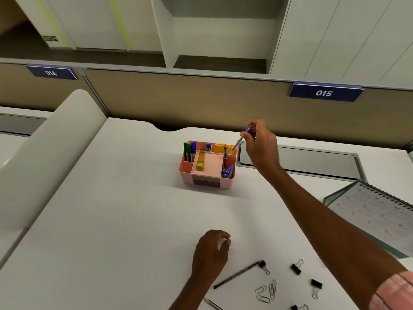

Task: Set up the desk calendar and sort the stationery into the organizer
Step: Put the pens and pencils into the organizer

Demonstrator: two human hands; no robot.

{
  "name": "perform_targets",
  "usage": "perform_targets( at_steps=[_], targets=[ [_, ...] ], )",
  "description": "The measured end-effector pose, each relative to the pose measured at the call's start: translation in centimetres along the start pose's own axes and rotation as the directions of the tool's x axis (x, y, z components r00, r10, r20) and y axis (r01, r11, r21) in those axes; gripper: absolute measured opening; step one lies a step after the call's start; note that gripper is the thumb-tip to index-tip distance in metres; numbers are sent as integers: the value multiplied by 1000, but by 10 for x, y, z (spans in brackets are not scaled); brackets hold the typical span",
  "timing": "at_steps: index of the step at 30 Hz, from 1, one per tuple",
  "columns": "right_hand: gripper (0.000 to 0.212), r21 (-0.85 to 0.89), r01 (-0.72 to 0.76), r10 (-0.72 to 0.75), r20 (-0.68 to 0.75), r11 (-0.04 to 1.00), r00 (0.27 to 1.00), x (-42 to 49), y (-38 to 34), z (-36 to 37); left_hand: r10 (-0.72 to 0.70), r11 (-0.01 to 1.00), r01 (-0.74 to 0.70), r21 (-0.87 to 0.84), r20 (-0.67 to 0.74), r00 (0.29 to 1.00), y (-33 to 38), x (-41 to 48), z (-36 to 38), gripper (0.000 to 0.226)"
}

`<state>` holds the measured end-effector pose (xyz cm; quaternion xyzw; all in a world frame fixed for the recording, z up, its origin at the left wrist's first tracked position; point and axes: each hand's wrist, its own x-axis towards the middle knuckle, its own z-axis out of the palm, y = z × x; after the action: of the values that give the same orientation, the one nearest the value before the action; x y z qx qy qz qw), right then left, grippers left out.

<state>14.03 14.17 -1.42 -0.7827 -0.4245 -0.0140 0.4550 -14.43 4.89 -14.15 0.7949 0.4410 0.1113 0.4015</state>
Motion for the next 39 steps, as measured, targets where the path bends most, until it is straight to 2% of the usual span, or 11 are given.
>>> perform_targets(
  at_steps=[2, 8, 19, 25, 32, 39],
  targets=[
    [20, -4, 7, -7, 20, 1000, 1000, -2, 0, 1, 1, 1000, -1, 0, -4, 1000, -1, 0, 0, 13],
    [15, -121, 13, 13, 210, 993, 978, -11, 7, 22, 8, 1000, -8, -1, 3, 1000, 3, 0, 2, 14],
    [8, -206, -91, 162, 359, 974, 919, -10, 11, 46, 15, 1000, -15, -19, -12, 1000, 2, -5, 2, 13],
    [10, -210, -97, 171, 370, 973, 913, -7, 12, 51, 11, 1000, -12, -22, -10, 1000, 0, -7, -1, 12],
    [44, -210, -98, 174, 378, 973, 909, -6, 18, 47, 12, 1000, -12, -10, -4, 1000, -2, -8, -4, 13],
    [45, -94, -155, 169, 171, 983, 971, -51, 24, 11, 54, 996, -56, 64, 33, 998, -11, -34, 2, 15]
  ],
)
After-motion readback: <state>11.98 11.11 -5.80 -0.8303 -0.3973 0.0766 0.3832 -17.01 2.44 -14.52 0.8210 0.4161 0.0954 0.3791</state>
